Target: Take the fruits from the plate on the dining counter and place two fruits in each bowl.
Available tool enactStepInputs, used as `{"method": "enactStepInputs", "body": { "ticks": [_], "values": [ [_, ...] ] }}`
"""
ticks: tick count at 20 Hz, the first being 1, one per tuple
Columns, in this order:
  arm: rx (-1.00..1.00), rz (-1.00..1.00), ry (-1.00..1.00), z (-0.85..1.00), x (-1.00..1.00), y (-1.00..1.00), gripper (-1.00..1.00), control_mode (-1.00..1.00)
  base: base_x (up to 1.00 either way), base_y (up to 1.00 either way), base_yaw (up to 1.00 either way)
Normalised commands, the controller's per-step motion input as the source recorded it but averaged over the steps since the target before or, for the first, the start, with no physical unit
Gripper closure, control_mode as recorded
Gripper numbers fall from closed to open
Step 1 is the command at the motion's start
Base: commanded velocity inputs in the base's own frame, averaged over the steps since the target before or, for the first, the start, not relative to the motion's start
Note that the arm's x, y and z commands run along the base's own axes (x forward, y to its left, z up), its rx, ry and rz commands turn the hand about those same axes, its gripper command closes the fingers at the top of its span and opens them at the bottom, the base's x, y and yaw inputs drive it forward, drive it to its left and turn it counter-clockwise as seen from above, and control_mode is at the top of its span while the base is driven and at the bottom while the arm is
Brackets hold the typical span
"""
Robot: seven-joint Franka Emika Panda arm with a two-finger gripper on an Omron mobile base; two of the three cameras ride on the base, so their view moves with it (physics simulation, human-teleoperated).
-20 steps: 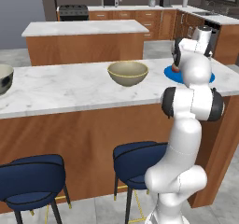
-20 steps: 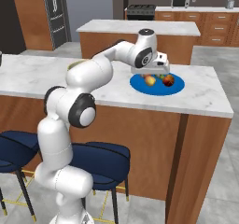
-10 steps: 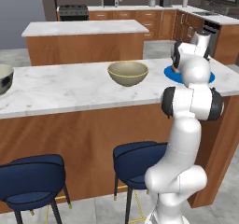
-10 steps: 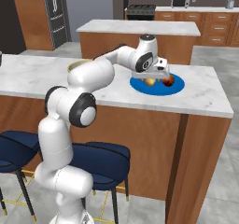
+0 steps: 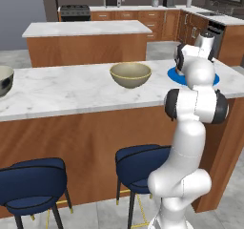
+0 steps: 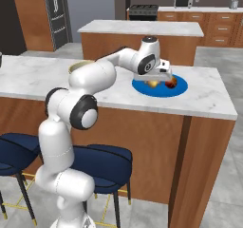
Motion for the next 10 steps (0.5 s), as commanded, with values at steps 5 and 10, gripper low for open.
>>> {"method": "enactStepInputs", "body": {
  "ticks": [5, 10],
  "values": [
    [0.00, -0.08, 0.00, 0.45, 0.00, 0.00, 1.00, -1.00, 0.00, 0.00, 0.00],
    [0.00, -0.08, 0.03, 0.64, -0.31, 0.36, 1.00, -1.00, 0.00, 0.00, 0.00]
  ]
}}
